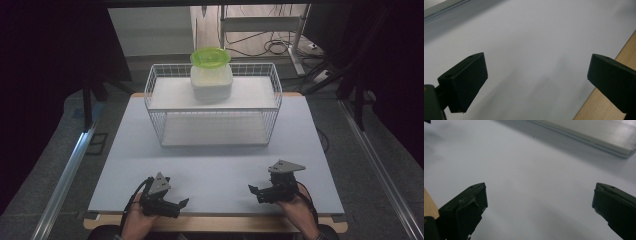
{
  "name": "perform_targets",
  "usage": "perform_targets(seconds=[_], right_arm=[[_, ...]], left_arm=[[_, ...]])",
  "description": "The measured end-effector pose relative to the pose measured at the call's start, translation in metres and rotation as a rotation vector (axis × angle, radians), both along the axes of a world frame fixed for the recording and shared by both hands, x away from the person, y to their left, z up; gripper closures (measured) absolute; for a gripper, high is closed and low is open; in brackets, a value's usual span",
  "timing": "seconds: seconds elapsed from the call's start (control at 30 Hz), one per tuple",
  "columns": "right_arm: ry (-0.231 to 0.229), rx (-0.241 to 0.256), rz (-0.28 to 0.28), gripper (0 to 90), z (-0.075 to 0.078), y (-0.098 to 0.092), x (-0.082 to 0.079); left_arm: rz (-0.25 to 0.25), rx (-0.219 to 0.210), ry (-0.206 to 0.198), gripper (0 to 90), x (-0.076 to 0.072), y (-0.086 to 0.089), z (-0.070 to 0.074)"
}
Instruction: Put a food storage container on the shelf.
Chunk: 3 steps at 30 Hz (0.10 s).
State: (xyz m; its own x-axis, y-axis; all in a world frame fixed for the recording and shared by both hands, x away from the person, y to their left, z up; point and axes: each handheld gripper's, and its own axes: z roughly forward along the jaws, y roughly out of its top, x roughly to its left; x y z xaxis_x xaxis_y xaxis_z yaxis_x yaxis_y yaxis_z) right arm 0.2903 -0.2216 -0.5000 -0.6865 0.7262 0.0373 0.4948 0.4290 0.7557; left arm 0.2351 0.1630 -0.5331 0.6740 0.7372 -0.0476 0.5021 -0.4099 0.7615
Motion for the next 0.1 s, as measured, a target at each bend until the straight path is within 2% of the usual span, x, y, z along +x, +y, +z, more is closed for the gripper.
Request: perform_targets(seconds=[0.1], right_arm=[[0.015,-0.016,0.007,0.1,-0.0035,0.0012,0.0005]], left_arm=[[0.009,0.005,0.002,2.6,0.0006,-0.0005,-0.0001]])
